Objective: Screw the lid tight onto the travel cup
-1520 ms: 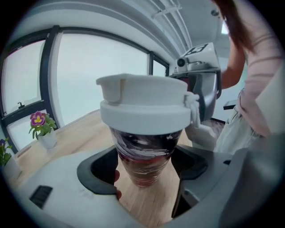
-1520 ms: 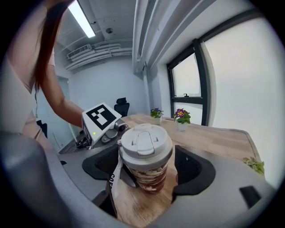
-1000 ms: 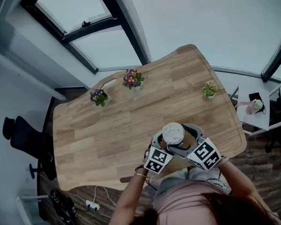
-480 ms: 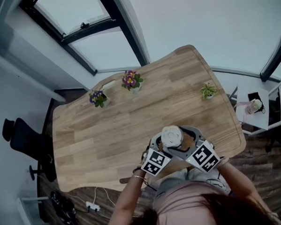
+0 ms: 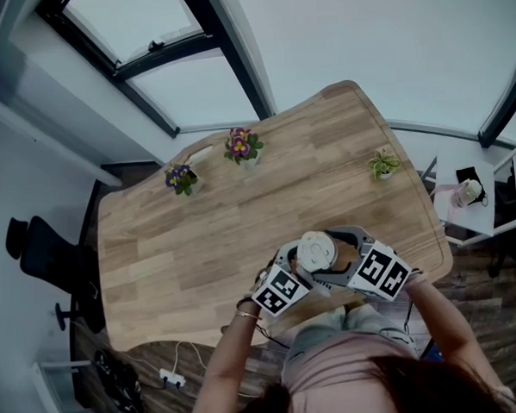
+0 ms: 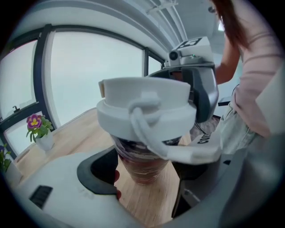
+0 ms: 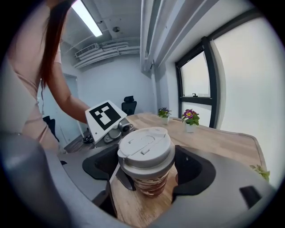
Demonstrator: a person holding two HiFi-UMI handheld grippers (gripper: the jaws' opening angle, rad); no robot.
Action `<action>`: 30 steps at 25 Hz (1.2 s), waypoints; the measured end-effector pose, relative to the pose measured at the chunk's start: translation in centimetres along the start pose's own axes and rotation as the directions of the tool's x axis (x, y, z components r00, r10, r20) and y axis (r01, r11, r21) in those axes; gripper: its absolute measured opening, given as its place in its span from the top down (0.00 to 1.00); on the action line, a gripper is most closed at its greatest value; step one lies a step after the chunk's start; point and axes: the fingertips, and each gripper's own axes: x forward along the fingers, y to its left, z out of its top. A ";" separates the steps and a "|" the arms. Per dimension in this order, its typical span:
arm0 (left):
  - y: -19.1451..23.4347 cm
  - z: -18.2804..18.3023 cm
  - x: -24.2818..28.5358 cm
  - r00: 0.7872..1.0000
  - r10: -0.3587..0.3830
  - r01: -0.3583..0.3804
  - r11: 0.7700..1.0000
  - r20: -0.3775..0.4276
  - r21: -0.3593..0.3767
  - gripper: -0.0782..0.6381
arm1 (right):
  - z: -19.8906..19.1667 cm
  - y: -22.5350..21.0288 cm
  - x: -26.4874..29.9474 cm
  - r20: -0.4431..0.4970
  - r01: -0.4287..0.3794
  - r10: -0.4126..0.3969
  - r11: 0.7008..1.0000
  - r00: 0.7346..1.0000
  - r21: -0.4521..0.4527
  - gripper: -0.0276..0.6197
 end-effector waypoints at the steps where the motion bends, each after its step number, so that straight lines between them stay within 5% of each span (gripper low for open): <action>1: 0.0 0.0 0.0 1.000 0.007 -0.007 1.000 0.001 -0.002 0.39 | 0.1 0.0 0.0 0.005 0.001 -0.001 1.000 1.000 -0.002 0.37; 10: 0.9 0.1 0.0 0.980 0.189 -0.181 0.976 0.059 -0.119 0.39 | 0.5 -0.4 -0.1 0.102 0.237 -0.248 0.965 0.963 0.109 0.37; 17: 0.1 -0.1 -0.1 0.998 0.046 -0.045 0.999 0.035 -0.020 0.39 | 0.4 0.2 -0.1 0.020 0.043 -0.044 0.998 0.999 0.038 0.37; 20: 0.1 0.0 -0.1 0.999 0.030 -0.030 1.000 0.019 -0.002 0.39 | 0.7 0.4 0.0 0.008 0.015 -0.015 1.000 1.000 -0.009 0.37; 27: 1.2 0.3 0.3 0.981 0.187 -0.181 0.977 0.055 -0.110 0.39 | 0.9 -0.7 -0.2 0.099 0.265 -0.273 0.961 0.957 0.082 0.37; 30: 1.3 0.3 0.4 0.976 0.208 -0.199 0.972 0.064 -0.128 0.39 | 0.7 -0.8 -0.2 0.096 0.269 -0.278 0.958 0.956 0.099 0.37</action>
